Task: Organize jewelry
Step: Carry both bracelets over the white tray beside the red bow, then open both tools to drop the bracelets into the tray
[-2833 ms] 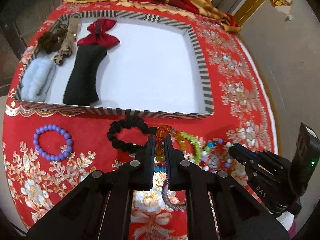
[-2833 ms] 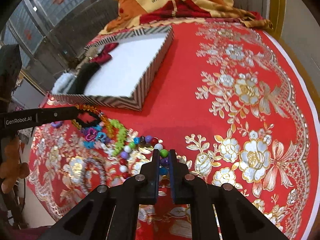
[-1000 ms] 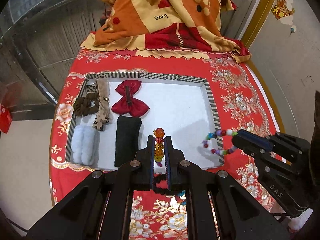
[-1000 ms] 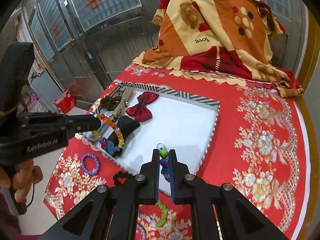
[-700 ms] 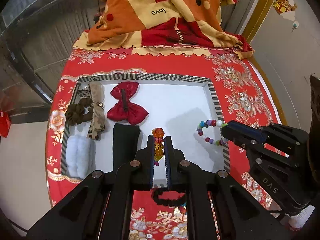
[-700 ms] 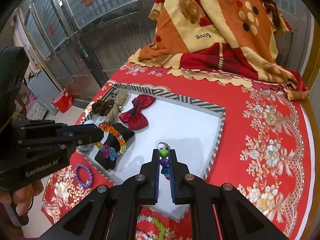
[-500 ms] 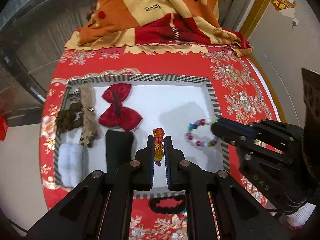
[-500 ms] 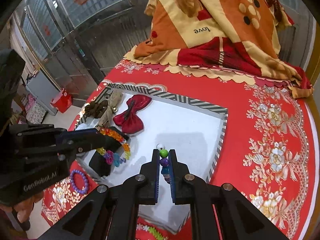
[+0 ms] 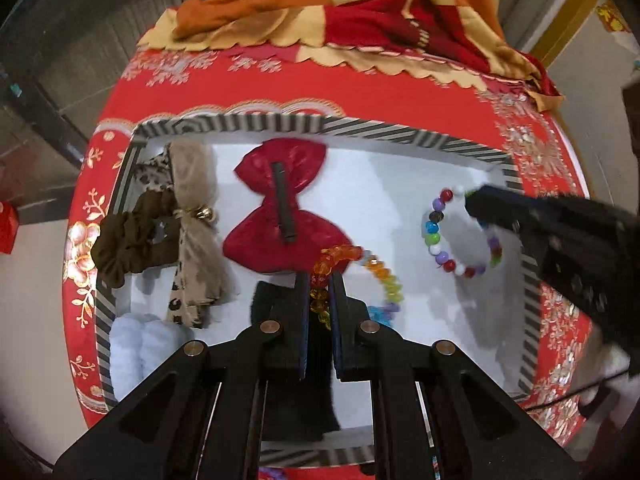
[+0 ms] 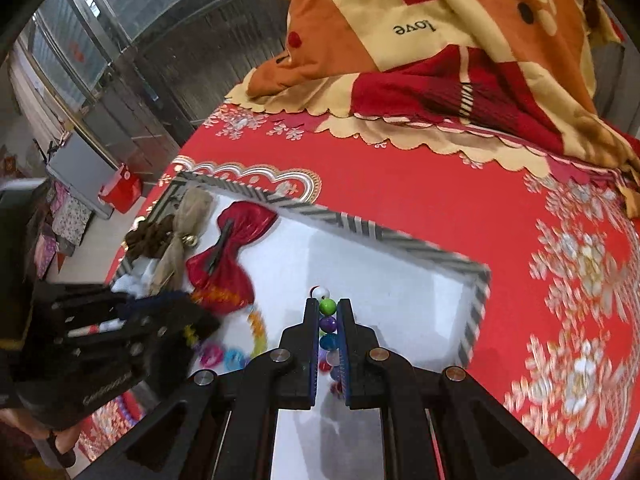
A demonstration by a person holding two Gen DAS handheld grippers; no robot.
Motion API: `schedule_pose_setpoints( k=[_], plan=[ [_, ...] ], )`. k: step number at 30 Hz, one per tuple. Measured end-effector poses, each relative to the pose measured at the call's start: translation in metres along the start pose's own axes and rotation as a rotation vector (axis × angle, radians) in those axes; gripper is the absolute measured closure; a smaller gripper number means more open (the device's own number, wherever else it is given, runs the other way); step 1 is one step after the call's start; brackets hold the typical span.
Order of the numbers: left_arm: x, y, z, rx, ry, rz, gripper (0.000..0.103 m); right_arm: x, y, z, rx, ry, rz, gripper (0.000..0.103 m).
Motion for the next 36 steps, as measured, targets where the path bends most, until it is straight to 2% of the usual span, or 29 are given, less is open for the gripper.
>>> schedule_pose_setpoints(
  k=[6, 10, 20, 22, 23, 24, 25, 28, 36],
  plan=[
    [0.007, -0.001, 0.000, -0.005, 0.011, -0.020, 0.095, 0.032, 0.012, 0.016, -0.023, 0.029, 0.019, 0.095],
    [0.011, -0.003, 0.002, -0.012, 0.019, -0.023, 0.095, 0.043, 0.016, 0.024, -0.021, 0.016, 0.019, 0.095],
    [0.011, -0.005, 0.003, -0.007, 0.009, -0.001, 0.094, 0.030, 0.012, 0.025, -0.016, -0.002, 0.006, 0.094],
    [0.011, -0.006, 0.003, -0.006, 0.010, 0.000, 0.092, 0.025, 0.009, 0.022, -0.002, -0.006, 0.000, 0.092],
    [0.011, -0.006, 0.002, -0.006, 0.012, -0.001, 0.090, 0.023, 0.007, 0.021, 0.004, -0.007, -0.008, 0.082],
    [0.010, -0.006, 0.002, -0.009, 0.011, -0.003, 0.084, 0.021, 0.006, 0.019, 0.007, -0.008, -0.010, 0.065],
    [0.010, -0.006, 0.002, -0.011, 0.010, -0.002, 0.078, 0.019, 0.005, 0.017, 0.013, -0.008, -0.008, 0.060],
    [0.006, -0.007, 0.000, -0.019, 0.006, -0.004, 0.069, 0.014, 0.002, 0.009, 0.034, -0.003, -0.012, 0.059],
    [-0.016, -0.013, -0.002, -0.010, -0.037, -0.006, 0.061, -0.013, 0.002, -0.009, 0.088, -0.035, -0.020, 0.059]
  ],
)
Point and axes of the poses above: each gripper's, at about its wrist camera, not at the fingertips, and x roughly the way its jaws point, y to its left, z to its top, the point moved 7 cm from there along x, roughly the way its jaws point, and after that the axes turned 3 degrees about -y, right-handed, at the moved point
